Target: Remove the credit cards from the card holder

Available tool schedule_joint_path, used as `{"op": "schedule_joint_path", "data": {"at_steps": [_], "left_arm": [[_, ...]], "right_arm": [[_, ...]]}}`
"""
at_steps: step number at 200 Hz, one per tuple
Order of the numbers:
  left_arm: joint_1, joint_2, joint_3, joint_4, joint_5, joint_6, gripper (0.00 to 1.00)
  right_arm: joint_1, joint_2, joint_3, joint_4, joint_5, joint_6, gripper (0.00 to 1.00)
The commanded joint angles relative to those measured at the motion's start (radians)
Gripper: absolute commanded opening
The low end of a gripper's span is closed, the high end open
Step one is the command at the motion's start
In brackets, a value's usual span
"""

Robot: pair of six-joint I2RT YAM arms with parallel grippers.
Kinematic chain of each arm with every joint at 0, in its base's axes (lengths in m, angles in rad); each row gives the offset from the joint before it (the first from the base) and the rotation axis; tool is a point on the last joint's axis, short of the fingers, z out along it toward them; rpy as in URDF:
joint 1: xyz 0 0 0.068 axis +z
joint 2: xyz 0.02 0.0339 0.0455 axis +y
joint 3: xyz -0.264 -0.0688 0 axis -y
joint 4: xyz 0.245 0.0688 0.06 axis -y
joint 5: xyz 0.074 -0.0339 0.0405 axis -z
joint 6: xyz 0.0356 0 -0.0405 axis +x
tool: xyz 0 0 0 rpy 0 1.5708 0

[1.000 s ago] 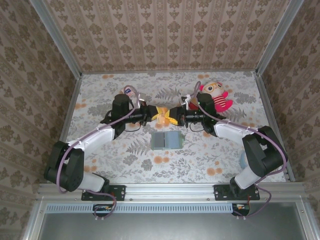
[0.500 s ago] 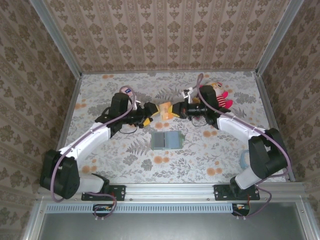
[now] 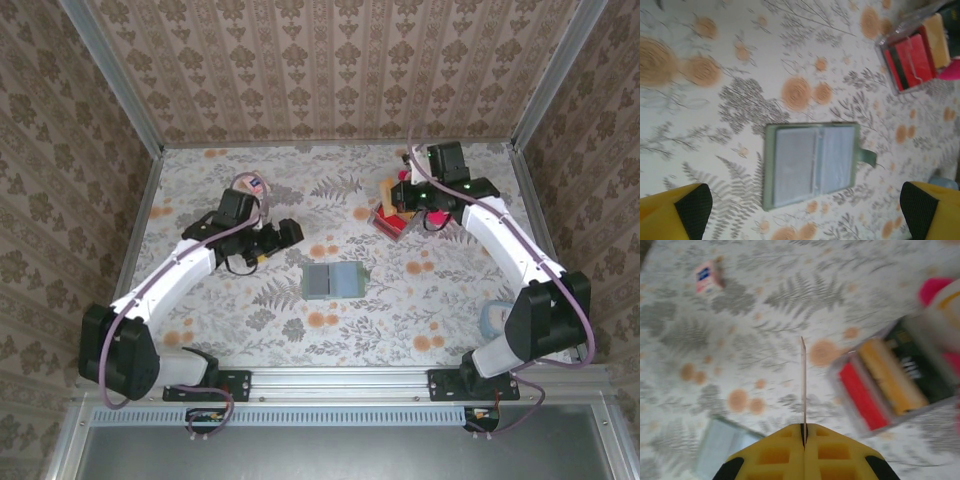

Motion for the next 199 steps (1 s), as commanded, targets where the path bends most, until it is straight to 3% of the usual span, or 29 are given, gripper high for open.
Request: {"op": "schedule_joint_path", "data": {"at_steps": [1, 24, 99, 199], "left_arm": [[0.025, 0.037, 0.062, -0.047, -0.037, 0.084, 1.00], [0.040, 0.067, 0.094, -0.053, -0.040, 0.103, 1.00], [0.055, 0.095, 0.096, -0.044, -0.039, 0.095, 1.00], [0.054, 0.093, 0.065, -0.005, -0.003, 0.066, 1.00]], "right_arm": [[-0.023, 0.031, 0.072, -0.055, 0.102, -0.244, 0.00], [-0.032, 0.060, 0.103, -0.057, 0.111, -0.398, 0.00], [-0.019, 0.269, 0.240, -0.166, 0.078, -0.695, 0.00], [-0.017, 0.448, 0.323, -0.221, 0.100, -0.731, 0.00]]}}
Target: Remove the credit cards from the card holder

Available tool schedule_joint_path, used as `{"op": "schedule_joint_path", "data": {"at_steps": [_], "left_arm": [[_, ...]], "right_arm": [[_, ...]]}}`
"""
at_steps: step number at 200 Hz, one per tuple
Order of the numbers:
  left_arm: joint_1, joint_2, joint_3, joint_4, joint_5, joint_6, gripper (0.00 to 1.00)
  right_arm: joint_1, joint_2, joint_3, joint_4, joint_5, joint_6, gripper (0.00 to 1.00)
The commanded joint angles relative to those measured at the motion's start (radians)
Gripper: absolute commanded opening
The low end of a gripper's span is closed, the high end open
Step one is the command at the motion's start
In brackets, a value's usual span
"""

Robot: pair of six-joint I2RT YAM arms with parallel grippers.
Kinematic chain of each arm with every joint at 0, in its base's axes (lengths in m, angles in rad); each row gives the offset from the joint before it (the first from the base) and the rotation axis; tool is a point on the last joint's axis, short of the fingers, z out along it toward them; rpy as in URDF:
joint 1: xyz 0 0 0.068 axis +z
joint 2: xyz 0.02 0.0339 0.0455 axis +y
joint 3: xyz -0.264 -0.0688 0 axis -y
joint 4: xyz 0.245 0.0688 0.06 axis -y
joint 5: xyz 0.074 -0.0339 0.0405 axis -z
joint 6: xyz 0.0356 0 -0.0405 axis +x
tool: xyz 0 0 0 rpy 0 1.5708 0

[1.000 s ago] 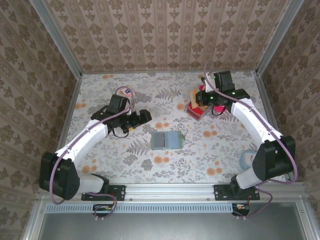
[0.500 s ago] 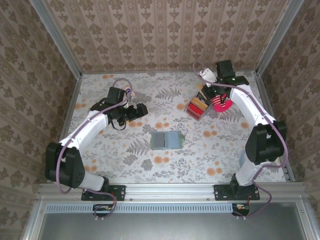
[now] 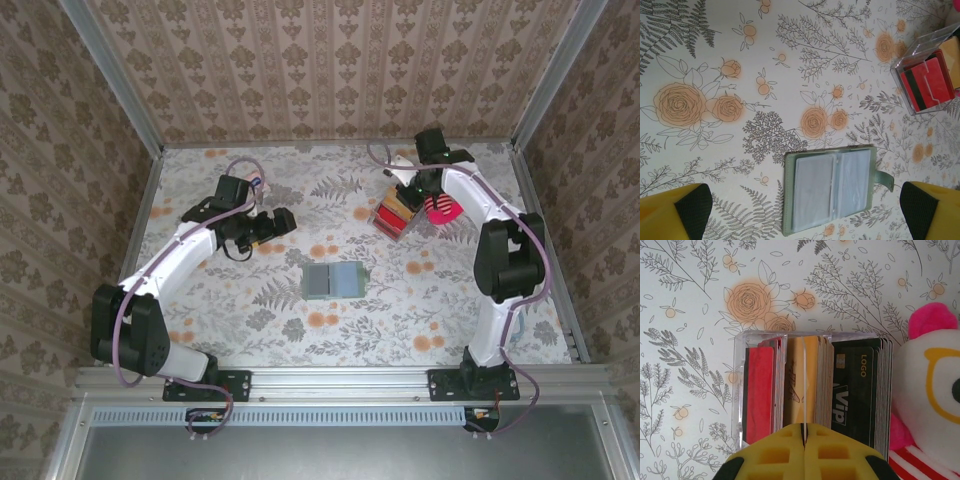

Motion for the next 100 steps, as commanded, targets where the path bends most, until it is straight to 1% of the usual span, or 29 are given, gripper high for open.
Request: {"op": "schedule_joint_path", "data": {"at_steps": [1, 52, 80, 100], "left_arm": [[0.005, 0.010, -0.009, 0.003, 0.014, -0.008, 1.00], [0.006, 0.013, -0.027, 0.019, 0.025, -0.015, 1.00], [0.006, 0.014, -0.031, 0.022, 0.023, -0.017, 1.00], [0.006, 0.013, -0.037, 0.028, 0.020, -0.028, 1.00]], "right_arm": [[0.004, 0.031, 0.039, -0.038, 0.003, -0.027, 0.00], [0.005, 0.067, 0.040, -0.029, 0.001, -0.027, 0.00], [0.006, 0.079, 0.041, -0.026, 0.015, -0.022, 0.12], [0.008, 0.080, 0.062, -0.042, 0.044, 0.030, 0.23]]}}
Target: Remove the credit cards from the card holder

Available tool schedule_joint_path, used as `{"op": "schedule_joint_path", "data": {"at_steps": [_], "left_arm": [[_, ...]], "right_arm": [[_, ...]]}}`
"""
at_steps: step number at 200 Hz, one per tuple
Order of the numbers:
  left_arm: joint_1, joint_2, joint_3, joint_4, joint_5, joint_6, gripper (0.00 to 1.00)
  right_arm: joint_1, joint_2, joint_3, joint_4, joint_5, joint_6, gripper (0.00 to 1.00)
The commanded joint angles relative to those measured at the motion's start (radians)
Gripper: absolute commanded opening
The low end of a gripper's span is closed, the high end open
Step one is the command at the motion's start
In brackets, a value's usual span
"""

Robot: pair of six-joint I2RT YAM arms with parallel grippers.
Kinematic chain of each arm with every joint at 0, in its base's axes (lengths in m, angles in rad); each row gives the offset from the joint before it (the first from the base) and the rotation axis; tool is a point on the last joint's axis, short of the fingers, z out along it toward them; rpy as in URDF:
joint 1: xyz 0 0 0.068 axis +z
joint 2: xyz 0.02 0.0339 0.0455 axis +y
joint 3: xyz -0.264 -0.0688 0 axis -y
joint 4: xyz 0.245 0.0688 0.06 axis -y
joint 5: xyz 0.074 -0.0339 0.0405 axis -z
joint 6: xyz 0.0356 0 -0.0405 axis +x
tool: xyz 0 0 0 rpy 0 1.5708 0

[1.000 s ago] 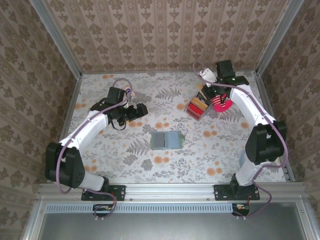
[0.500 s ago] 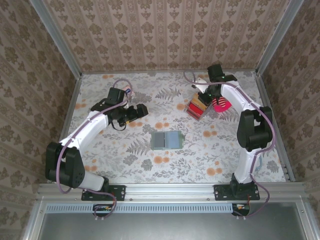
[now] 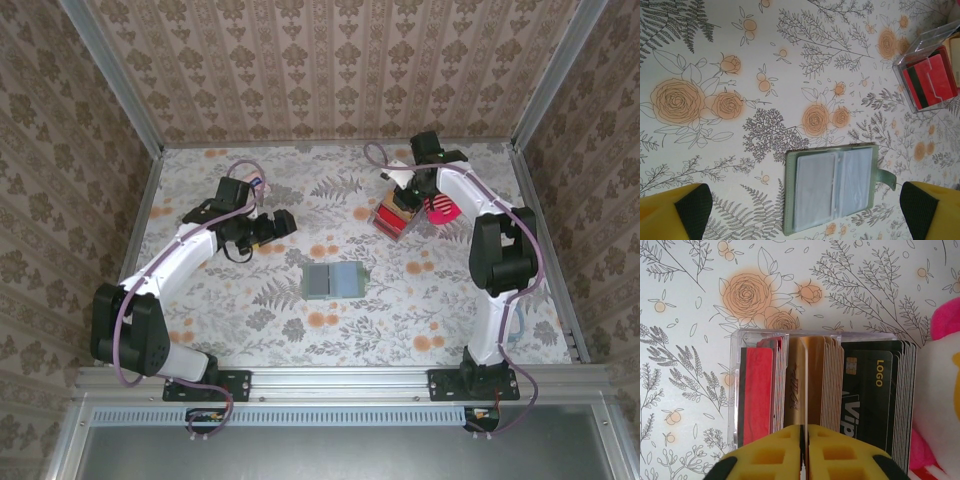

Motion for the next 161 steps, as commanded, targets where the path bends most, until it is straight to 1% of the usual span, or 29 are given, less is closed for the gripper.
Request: {"op": "schedule_joint_path", "data": {"at_steps": [1, 24, 44, 76, 84, 93, 104, 112, 123, 141, 151, 161], "left_arm": [[0.006, 0.014, -0.018, 0.015, 0.014, -0.028, 1.00], [0.006, 0.013, -0.025, 0.027, 0.021, -0.043, 1.00], [0.006, 0.010, -0.031, 0.033, 0.023, -0.052, 1.00], [0.003, -0.008, -0.051, 0.040, 0.029, -0.065, 1.00], [0.001, -0.014, -0.058, 0.046, 0.029, -0.071, 1.00], [-0.003, -0.022, -0.066, 0.053, 0.029, -0.079, 1.00], [-0.009, -0.028, -0.072, 0.056, 0.031, -0.086, 1.00], [-0.016, -0.031, -0.072, 0.056, 0.031, -0.088, 1.00], [-0.027, -0.033, -0.071, 0.053, 0.028, -0.088, 1.00], [-0.044, -0.033, -0.071, 0.047, 0.025, -0.092, 1.00], [-0.057, -0.033, -0.073, 0.048, 0.025, -0.092, 1.00], [-0.071, -0.034, -0.076, 0.047, 0.023, -0.095, 1.00]], "right_arm": [[0.004, 0.020, 0.044, -0.042, 0.035, 0.031, 0.23], [0.007, 0.007, 0.044, -0.049, 0.040, 0.048, 0.27], [0.007, -0.009, 0.052, -0.048, 0.054, 0.079, 0.27], [0.007, -0.070, 0.050, -0.037, 0.021, 0.201, 0.27], [0.007, -0.097, 0.035, -0.024, -0.004, 0.251, 0.28], [0.007, -0.134, 0.011, 0.000, -0.046, 0.321, 0.35], [0.008, -0.191, -0.038, 0.054, -0.113, 0.417, 0.39], [0.008, -0.241, -0.090, 0.114, -0.158, 0.500, 0.43], [0.008, -0.311, -0.164, 0.201, -0.184, 0.647, 0.47], [0.008, -0.396, -0.253, 0.285, -0.234, 0.832, 0.48], [0.010, -0.432, -0.284, 0.293, -0.280, 0.891, 0.47], [0.020, -0.470, -0.327, 0.304, -0.276, 0.955, 0.45]]}}
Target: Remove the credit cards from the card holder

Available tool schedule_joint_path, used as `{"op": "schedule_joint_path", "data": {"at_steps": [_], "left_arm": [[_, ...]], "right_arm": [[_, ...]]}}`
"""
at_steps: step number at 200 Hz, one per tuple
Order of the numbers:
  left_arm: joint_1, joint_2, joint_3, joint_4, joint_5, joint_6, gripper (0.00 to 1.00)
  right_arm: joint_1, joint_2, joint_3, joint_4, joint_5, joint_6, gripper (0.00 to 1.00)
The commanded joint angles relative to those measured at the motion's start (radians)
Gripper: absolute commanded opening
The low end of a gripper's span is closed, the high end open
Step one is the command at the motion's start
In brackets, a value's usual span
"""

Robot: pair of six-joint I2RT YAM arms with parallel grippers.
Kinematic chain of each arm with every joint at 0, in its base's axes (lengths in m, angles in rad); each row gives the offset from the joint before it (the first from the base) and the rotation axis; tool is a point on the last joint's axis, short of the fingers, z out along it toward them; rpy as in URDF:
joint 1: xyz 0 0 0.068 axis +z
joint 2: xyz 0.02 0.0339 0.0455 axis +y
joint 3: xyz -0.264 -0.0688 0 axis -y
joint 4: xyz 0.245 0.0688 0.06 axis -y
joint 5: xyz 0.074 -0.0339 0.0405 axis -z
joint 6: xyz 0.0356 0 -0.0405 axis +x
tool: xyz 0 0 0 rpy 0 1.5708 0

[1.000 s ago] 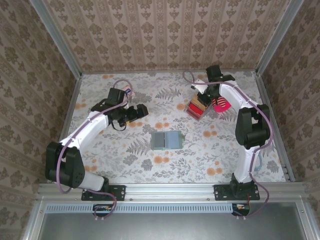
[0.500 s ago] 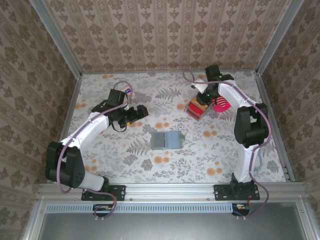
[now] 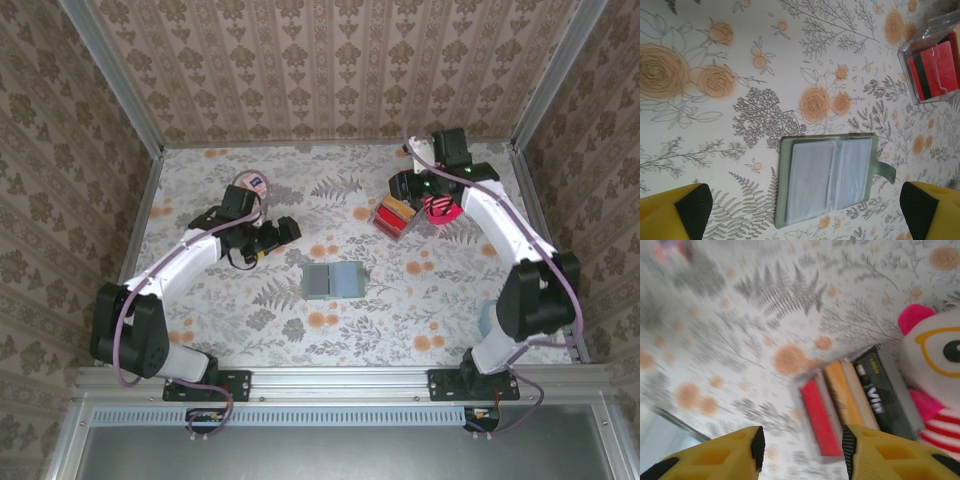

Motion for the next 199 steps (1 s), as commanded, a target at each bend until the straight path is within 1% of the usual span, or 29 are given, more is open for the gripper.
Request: {"op": "schedule_joint_path", "data": {"at_steps": [1, 19, 23, 27, 41, 53, 60, 69, 76, 86, 103, 118, 122, 139, 142, 161, 187, 199], "left_arm": [[-0.027, -0.026, -0.011, 0.003, 0.007, -0.020, 1.00], [-0.041, -0.023, -0.014, -0.004, -0.004, -0.034, 1.00], [-0.040, -0.022, -0.015, -0.005, -0.007, -0.036, 1.00], [-0.070, -0.020, -0.015, -0.005, -0.009, -0.039, 1.00], [-0.082, -0.012, -0.018, -0.003, -0.012, -0.043, 1.00], [-0.083, -0.002, -0.020, -0.005, -0.015, -0.047, 1.00], [-0.082, 0.003, -0.021, -0.007, -0.019, -0.045, 1.00], [-0.080, 0.007, -0.020, -0.009, -0.023, -0.042, 1.00], [-0.079, 0.009, -0.021, -0.009, -0.025, -0.040, 1.00], [-0.074, 0.008, -0.023, -0.009, -0.030, -0.038, 1.00], [-0.062, -0.001, -0.037, -0.005, -0.041, -0.036, 1.00], [-0.053, -0.013, -0.053, -0.005, -0.048, -0.040, 1.00], [-0.022, -0.016, -0.059, -0.005, -0.047, -0.042, 1.00], [0.015, -0.034, -0.079, -0.006, -0.040, -0.049, 1.00], [0.021, -0.037, -0.081, -0.006, -0.040, -0.049, 1.00], [0.051, -0.058, -0.099, -0.006, -0.040, -0.049, 1.00], [0.074, -0.080, -0.119, -0.003, -0.039, -0.053, 1.00], [0.079, -0.087, -0.127, -0.001, -0.037, -0.057, 1.00]], "right_arm": [[0.017, -0.078, -0.091, 0.094, -0.098, 0.291, 0.45], [0.053, -0.143, -0.166, 0.106, -0.085, 0.373, 0.44], [0.064, -0.156, -0.179, 0.102, -0.076, 0.390, 0.45], [0.075, -0.164, -0.193, 0.097, -0.065, 0.407, 0.46], [0.118, -0.193, -0.240, 0.093, -0.046, 0.443, 0.49], [0.180, -0.198, -0.276, 0.087, 0.027, 0.462, 0.55], [0.229, -0.228, -0.291, 0.081, 0.072, 0.458, 0.59], [0.293, -0.230, -0.303, 0.067, 0.148, 0.454, 0.63], [0.343, -0.224, -0.309, 0.059, 0.198, 0.458, 0.65], [0.399, -0.212, -0.314, 0.053, 0.224, 0.467, 0.66], [0.481, -0.132, -0.300, 0.043, 0.268, 0.487, 0.67], [0.540, -0.067, -0.262, 0.026, 0.271, 0.489, 0.67], [0.554, -0.050, -0.250, 0.019, 0.270, 0.487, 0.68], [0.603, 0.021, -0.198, 0.003, 0.288, 0.478, 0.68], [0.610, 0.032, -0.189, -0.026, 0.292, 0.478, 0.68], [0.643, 0.107, -0.146, -0.065, 0.321, 0.482, 0.68], [0.673, 0.188, -0.113, -0.095, 0.392, 0.483, 0.69], [0.674, 0.214, -0.109, -0.101, 0.400, 0.474, 0.69]]}}
